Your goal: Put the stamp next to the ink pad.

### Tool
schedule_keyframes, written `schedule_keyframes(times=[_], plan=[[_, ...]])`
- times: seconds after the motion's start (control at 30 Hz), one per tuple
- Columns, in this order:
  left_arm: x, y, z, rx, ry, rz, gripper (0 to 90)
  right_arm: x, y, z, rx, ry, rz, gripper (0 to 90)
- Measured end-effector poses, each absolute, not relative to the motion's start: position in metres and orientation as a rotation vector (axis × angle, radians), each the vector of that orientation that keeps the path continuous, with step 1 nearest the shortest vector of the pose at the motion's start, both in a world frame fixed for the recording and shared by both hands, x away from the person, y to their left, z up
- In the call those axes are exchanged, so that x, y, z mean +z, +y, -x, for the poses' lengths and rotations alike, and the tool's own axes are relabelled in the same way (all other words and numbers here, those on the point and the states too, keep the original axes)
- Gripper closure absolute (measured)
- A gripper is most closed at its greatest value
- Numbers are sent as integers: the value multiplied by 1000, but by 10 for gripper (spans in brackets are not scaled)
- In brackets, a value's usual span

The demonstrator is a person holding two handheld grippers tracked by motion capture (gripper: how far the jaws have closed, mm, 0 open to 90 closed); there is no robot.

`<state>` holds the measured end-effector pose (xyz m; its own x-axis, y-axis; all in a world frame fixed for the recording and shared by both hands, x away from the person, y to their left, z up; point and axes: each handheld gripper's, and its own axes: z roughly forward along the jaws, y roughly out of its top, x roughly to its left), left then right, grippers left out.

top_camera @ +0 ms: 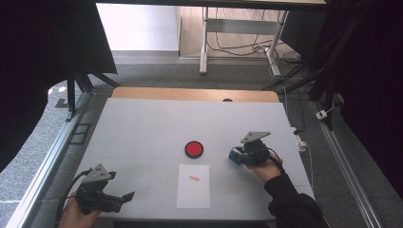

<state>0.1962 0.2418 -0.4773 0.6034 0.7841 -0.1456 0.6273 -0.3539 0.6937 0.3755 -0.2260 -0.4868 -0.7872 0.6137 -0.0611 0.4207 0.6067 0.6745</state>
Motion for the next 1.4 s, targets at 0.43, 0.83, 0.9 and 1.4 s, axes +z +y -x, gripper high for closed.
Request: schedule_keyframes(times=[0.43,0.83,0.9,1.4], plan=[[-477,243,-196,272,1116,-2088,18,-478,-226,-373,1016,2499,-876,535],[-477,243,-196,267,1113,-2084,18,-462,-220,-363,1081,2495,-887,377],[-477,243,-196,267,1112,-2086,19,-460,-220,-360,1099,2491,-901,351],[-477,243,-196,268,1112,-2085,18,-447,-222,-337,1159,2450,-934,176]])
